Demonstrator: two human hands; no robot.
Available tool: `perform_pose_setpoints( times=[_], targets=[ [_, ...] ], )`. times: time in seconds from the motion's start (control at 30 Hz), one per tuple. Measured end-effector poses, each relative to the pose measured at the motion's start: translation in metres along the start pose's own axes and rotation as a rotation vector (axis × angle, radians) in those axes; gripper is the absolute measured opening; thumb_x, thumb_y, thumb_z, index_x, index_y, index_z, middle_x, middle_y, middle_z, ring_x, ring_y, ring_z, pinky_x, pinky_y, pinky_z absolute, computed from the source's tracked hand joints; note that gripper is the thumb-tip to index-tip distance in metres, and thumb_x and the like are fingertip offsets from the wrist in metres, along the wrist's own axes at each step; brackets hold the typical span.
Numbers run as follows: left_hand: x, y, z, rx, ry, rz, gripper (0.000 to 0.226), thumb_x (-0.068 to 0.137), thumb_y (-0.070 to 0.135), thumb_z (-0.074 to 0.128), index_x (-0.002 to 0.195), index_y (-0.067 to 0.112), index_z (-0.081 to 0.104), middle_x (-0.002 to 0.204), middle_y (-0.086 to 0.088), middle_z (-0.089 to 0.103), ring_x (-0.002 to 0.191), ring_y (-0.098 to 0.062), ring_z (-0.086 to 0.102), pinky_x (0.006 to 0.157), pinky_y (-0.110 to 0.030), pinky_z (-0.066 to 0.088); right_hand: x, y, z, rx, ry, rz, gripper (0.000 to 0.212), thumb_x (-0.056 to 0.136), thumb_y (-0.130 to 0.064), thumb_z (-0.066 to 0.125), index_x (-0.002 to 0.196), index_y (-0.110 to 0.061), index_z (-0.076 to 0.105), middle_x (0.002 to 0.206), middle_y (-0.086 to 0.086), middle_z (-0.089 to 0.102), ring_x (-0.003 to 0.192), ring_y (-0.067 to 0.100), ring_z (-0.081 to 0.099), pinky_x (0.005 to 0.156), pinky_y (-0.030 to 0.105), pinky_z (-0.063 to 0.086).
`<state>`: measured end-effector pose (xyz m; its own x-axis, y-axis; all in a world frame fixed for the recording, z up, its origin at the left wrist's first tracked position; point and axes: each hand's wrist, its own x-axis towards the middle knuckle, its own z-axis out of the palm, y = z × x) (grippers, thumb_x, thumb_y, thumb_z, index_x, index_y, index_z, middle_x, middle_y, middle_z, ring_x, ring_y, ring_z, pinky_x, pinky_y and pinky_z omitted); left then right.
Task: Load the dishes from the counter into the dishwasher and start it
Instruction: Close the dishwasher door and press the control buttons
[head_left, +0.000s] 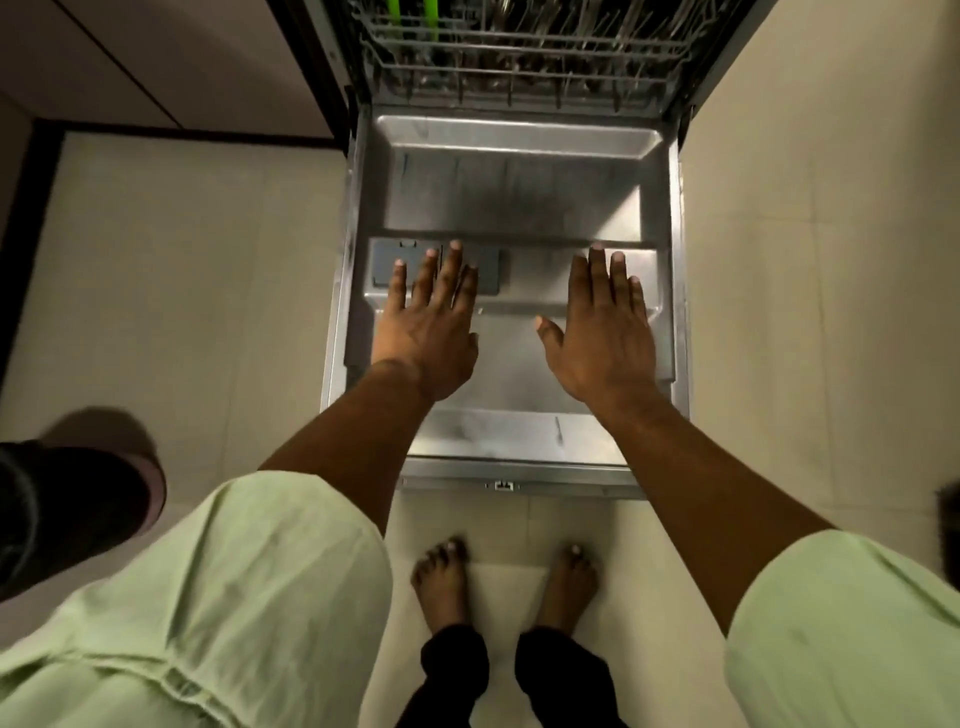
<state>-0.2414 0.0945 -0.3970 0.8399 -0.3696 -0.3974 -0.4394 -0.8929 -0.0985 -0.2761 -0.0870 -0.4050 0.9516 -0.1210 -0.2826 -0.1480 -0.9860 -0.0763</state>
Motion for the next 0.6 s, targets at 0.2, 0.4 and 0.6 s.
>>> perform_pose_setpoints(
  times=[0.2,0.4,0.6],
  targets=[
    [-0.053,0.022,0.039,-0.019,-0.124,-0.024,0.071,0.105,0.043,0.024,0.155,0.016,-0.019,0.158,-0.012,-0.032,0.148,-0.031,-0.024,0.114,-0.048,-0.018,-0.057,-0.006,0.032,0.035,-0.088,-0.027,0.081,0.101,-0.052,0.035,0.155,-0.009,-0.007,0.163,0.013,-0.01,0.15,0.029,-0.01,0.121,0.04,-0.005],
    [-0.114,0.06,0.087,-0.034,-0.228,-0.026,0.072,0.105,0.044,0.024,0.154,0.015,-0.02,0.159,-0.013,-0.03,0.149,-0.033,-0.021,0.119,-0.051,-0.011,-0.121,0.01,0.069,0.053,-0.195,-0.052,0.08,0.101,-0.051,0.036,0.155,-0.01,-0.005,0.164,0.013,-0.006,0.15,0.029,-0.008,0.122,0.041,-0.001],
    [-0.152,0.09,0.13,-0.109,-0.298,-0.043,0.074,0.104,0.044,0.029,0.156,0.014,-0.015,0.162,-0.013,-0.024,0.151,-0.032,-0.017,0.12,-0.051,-0.005,-0.167,0.031,0.112,0.1,-0.268,-0.047,0.077,0.101,-0.05,0.035,0.156,-0.01,-0.002,0.164,0.011,-0.005,0.151,0.028,-0.006,0.122,0.04,0.0]
  ],
)
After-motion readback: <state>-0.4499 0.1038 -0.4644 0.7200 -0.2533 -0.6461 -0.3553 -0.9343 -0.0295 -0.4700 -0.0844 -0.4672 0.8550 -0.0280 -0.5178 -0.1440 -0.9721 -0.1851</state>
